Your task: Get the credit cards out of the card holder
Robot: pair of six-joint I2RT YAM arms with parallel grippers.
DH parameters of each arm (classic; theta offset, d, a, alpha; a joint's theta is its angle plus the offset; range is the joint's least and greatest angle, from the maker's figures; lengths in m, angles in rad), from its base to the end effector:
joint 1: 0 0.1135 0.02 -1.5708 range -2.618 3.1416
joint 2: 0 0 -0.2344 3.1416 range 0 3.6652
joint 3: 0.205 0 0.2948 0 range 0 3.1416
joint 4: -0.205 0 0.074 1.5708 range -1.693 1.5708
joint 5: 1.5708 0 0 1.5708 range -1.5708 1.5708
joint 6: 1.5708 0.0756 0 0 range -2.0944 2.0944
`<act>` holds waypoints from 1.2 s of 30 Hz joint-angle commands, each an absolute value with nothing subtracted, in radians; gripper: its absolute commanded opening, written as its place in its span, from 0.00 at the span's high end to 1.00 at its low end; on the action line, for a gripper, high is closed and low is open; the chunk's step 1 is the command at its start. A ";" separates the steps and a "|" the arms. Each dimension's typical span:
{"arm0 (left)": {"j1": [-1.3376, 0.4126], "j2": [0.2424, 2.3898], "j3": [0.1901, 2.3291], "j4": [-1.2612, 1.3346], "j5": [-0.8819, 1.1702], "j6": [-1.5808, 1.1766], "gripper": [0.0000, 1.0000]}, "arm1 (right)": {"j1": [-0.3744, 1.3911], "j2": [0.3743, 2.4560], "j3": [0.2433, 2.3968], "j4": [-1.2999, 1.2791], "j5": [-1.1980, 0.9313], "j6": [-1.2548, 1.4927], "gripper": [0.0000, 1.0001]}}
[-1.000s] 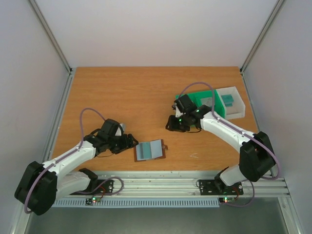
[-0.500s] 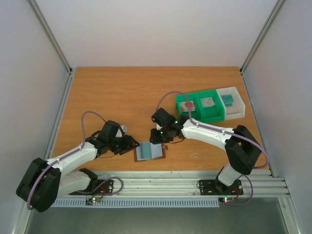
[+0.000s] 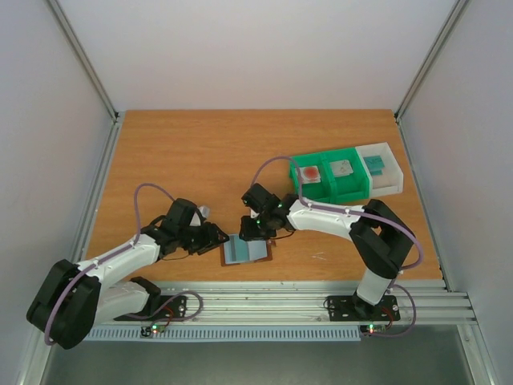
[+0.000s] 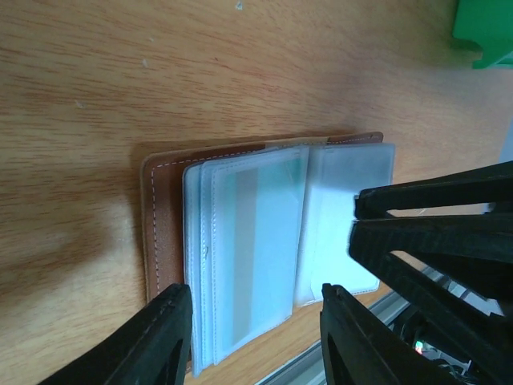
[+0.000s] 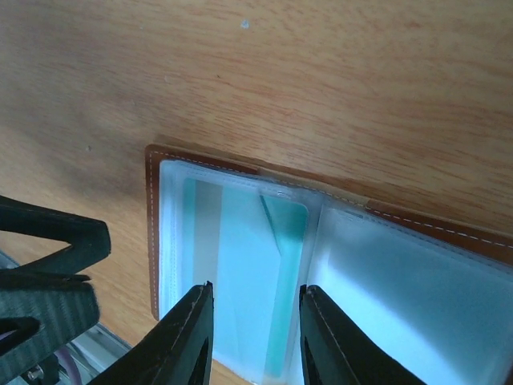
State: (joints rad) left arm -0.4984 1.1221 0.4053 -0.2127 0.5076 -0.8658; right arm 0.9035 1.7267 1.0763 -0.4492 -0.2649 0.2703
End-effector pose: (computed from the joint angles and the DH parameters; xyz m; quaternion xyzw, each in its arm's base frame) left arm 0.2100 -0.1562 0.0681 -0.0900 0.9176 -0.3773 0.0866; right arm 0.2253 0.3179 0.0871 -0.3294 0.9064 0.2351 0.1216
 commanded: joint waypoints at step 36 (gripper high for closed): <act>-0.494 1.187 0.356 -0.011 0.558 -0.899 0.55 | 0.914 1.791 0.973 -0.331 -0.318 0.292 0.83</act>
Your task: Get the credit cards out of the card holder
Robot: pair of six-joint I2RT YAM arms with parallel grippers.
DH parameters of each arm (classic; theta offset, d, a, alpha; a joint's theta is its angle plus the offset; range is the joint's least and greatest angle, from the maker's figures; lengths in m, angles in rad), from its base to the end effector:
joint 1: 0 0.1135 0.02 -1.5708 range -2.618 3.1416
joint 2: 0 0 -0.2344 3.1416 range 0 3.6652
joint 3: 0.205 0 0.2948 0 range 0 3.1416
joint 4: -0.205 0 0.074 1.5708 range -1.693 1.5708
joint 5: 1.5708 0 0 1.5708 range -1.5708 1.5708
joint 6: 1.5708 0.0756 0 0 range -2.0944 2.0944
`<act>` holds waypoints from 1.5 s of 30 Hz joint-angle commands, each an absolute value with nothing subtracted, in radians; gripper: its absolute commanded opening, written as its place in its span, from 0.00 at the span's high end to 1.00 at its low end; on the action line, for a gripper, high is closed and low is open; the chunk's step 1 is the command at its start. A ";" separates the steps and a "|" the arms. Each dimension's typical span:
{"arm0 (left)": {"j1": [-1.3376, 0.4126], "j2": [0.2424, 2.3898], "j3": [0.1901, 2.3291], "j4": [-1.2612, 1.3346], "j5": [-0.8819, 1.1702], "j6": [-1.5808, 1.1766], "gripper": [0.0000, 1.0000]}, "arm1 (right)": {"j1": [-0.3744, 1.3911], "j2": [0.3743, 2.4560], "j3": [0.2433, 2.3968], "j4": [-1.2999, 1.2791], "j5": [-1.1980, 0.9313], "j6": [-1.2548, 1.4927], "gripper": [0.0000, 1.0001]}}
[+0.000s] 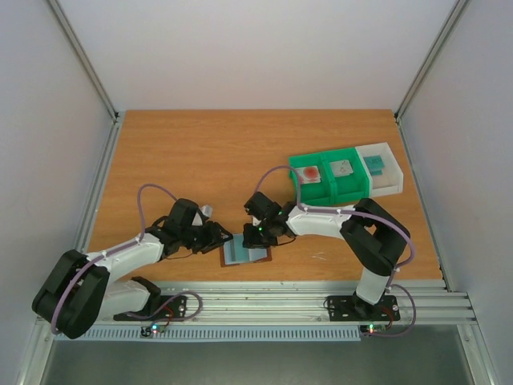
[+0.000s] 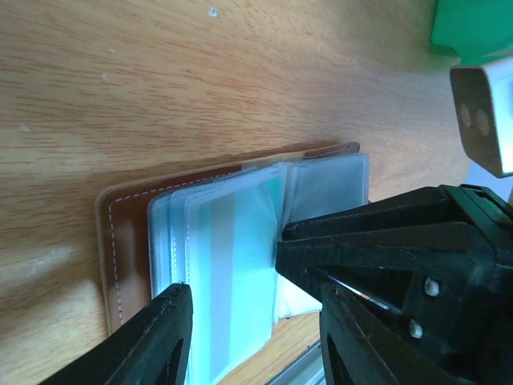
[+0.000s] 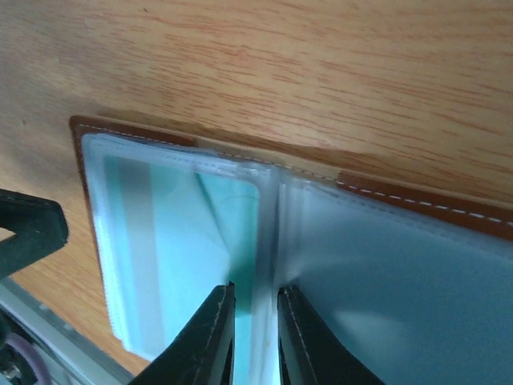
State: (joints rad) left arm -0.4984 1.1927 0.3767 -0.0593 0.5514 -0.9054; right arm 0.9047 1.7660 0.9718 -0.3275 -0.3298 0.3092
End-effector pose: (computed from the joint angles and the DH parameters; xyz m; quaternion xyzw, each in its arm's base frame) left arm 0.2126 -0.1608 0.0560 -0.0920 0.9047 -0.4072 0.0852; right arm 0.2117 0.3090 0.0485 -0.3171 0.9086 0.2567 0.0891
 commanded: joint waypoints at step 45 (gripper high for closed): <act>-0.515 1.303 0.347 0.291 0.717 -1.048 0.64 | 0.923 1.726 0.799 -0.038 -0.436 0.433 0.86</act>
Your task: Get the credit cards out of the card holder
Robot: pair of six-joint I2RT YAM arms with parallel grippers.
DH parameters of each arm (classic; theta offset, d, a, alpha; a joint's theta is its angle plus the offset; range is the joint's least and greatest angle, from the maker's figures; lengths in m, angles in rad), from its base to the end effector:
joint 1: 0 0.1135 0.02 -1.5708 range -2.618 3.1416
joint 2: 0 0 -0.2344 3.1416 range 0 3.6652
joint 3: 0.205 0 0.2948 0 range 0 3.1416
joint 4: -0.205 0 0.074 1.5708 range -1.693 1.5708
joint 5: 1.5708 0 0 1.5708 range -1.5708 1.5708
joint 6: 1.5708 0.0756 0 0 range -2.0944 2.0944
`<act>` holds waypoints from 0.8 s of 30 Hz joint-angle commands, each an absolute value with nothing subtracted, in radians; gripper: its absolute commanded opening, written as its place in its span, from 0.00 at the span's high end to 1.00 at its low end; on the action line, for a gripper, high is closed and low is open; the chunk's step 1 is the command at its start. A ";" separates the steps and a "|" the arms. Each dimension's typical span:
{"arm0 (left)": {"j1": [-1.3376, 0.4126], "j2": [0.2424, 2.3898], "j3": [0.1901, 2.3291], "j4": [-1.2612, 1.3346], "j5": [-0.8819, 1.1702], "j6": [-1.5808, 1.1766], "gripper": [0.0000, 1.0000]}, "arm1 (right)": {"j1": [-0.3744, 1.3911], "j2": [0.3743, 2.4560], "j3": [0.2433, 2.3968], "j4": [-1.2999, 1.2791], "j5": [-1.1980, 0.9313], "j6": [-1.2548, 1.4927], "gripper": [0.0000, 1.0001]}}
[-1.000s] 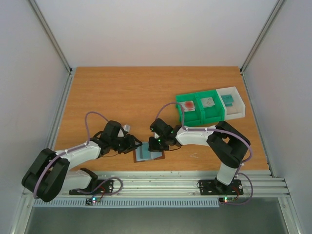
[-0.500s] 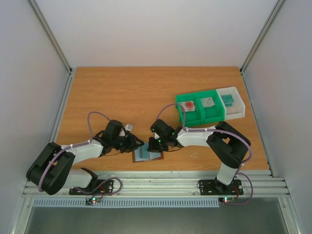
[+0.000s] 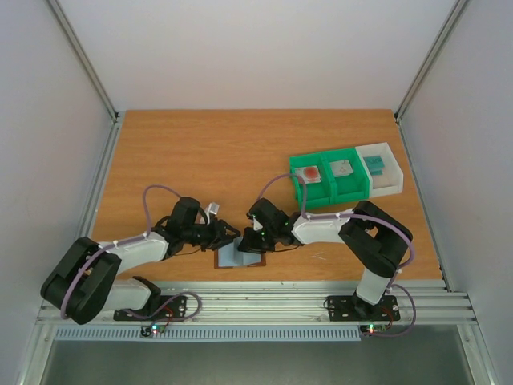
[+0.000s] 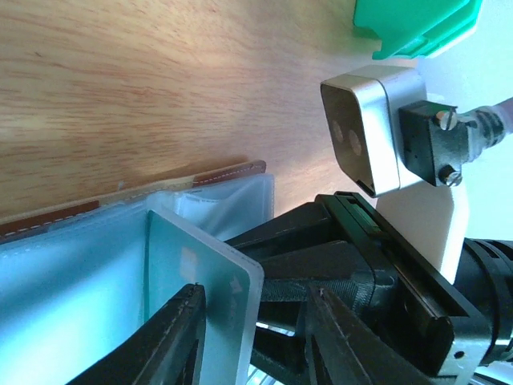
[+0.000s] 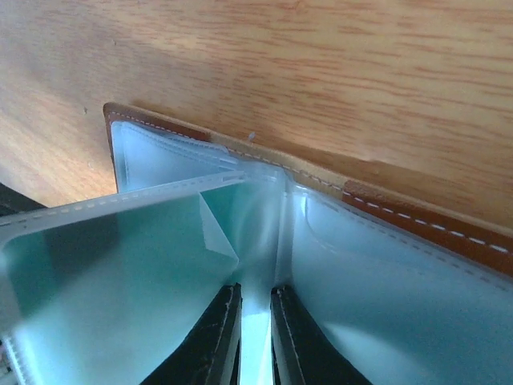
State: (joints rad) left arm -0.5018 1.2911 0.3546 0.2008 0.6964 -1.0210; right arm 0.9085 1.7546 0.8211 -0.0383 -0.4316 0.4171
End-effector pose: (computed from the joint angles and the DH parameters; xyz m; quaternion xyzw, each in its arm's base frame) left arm 0.2156 -0.1736 0.0533 -0.0868 0.8660 -0.4888 0.0607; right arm 0.1984 0.3059 0.0299 -0.2883 0.8899 0.3386 0.1013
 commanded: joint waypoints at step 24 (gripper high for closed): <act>-0.617 1.395 0.416 0.316 0.680 -1.062 0.60 | 0.923 1.341 0.683 -0.244 -0.092 0.406 0.74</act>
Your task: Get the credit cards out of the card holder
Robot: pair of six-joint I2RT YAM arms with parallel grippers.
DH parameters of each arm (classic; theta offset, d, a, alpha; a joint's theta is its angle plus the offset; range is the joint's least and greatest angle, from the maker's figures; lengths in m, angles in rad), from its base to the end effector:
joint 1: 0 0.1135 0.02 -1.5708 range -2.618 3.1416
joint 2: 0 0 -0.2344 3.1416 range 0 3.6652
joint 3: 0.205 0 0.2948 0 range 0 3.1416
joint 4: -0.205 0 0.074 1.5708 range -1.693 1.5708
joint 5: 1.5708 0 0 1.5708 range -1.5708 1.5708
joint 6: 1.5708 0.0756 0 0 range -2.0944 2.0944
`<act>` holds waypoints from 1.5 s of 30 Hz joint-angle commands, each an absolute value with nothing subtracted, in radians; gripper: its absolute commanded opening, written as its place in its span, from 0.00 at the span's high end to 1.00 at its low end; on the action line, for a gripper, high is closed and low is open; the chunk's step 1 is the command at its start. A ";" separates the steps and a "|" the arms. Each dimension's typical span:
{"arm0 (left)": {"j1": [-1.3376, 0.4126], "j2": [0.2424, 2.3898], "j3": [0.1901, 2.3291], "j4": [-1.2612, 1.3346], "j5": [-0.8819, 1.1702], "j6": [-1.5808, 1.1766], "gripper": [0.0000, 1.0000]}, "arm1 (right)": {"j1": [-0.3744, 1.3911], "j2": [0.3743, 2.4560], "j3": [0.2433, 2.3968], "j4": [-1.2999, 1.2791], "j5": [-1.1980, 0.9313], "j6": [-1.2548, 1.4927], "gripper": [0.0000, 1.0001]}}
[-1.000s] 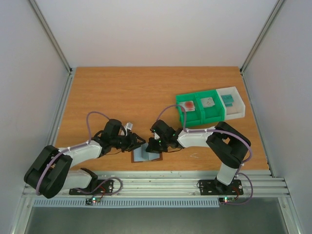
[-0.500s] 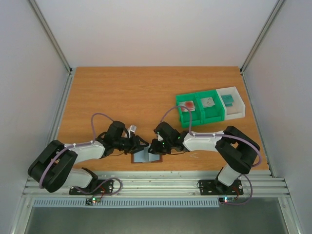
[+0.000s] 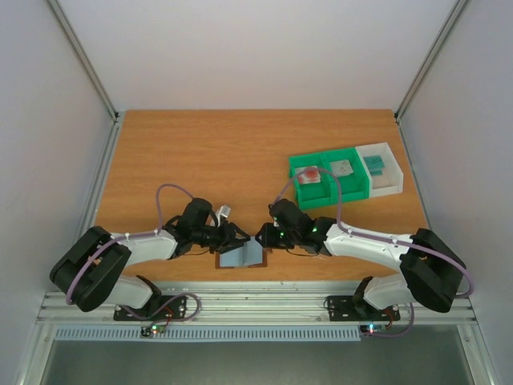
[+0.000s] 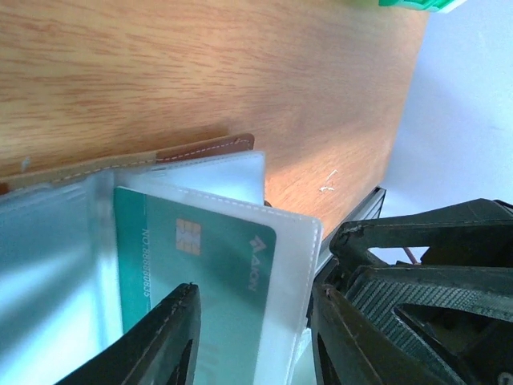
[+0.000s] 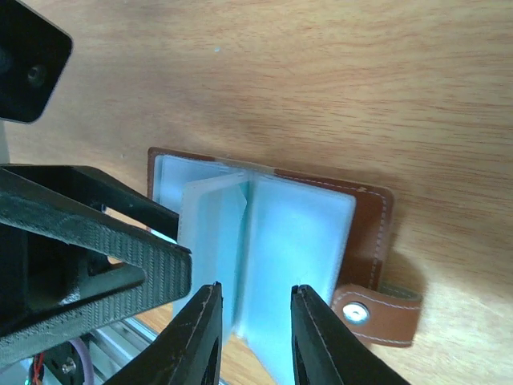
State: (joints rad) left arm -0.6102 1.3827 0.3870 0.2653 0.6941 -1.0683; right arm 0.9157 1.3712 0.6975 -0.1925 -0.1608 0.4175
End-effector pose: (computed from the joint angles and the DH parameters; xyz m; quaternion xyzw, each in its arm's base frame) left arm 0.2033 -0.2012 0.0461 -0.0598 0.8677 -0.4929 0.0252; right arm 0.1932 0.2713 0.0968 -0.2575 0.8998 0.2719 0.2237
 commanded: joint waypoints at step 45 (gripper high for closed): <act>-0.615 1.458 0.395 0.271 0.603 -0.992 0.90 | 0.923 1.585 0.670 -0.138 -0.235 0.421 0.89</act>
